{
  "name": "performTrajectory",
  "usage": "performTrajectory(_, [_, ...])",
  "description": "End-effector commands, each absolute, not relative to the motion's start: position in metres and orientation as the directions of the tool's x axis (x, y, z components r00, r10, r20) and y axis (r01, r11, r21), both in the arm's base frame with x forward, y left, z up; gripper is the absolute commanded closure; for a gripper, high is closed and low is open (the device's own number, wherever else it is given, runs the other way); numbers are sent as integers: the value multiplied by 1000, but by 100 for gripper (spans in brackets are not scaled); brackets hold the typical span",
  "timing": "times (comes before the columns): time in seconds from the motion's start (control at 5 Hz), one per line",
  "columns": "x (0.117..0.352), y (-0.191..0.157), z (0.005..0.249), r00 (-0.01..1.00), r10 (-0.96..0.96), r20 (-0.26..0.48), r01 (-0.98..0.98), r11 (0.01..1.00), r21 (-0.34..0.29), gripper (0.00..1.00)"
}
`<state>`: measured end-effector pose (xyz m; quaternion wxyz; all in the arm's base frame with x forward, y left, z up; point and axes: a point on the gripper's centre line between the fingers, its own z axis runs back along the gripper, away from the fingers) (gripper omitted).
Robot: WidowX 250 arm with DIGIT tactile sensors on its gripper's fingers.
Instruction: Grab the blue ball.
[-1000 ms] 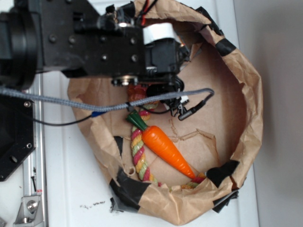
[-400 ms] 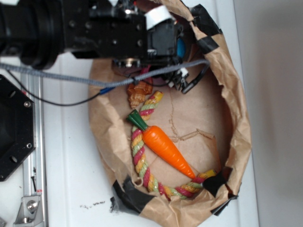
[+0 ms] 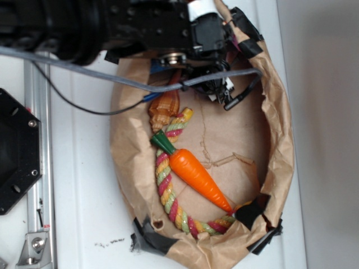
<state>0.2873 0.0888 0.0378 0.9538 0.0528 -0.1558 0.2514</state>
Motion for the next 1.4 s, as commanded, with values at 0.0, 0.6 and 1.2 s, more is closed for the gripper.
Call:
performTrajectory(0.0, [294,91,43,848,422,321,-466,882,71,100])
performTrajectory(0.6, [290,29,129,997,-63,34,70,960,-270,100])
performTrajectory(1.2, [281,14,134,997,-50,59,58,990,-130,100])
